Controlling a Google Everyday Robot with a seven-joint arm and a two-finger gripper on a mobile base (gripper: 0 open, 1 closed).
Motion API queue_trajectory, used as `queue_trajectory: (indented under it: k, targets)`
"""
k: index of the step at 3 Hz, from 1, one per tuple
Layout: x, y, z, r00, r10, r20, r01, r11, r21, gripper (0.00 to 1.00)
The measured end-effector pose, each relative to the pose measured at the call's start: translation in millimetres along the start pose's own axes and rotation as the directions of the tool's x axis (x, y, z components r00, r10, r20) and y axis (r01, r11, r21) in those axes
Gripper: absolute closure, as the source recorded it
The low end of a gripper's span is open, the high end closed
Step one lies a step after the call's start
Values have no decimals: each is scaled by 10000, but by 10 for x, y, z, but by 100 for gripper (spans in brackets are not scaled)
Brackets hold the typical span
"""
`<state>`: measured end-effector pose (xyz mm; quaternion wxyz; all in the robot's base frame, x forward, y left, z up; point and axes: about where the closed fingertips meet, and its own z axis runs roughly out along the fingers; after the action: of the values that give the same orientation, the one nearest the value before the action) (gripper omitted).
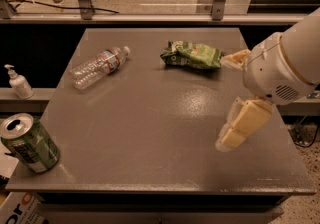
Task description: Knock green can over
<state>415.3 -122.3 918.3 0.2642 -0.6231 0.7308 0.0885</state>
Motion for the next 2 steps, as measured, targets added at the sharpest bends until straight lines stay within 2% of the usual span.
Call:
queue_trajectory:
  k: [1, 2]
  targets:
    - [-261, 234, 298, 9885, 197, 1499, -87, 9973, -736, 0]
    - [-596, 469, 501, 9487, 599, 3103, -121, 9880, -1537, 0]
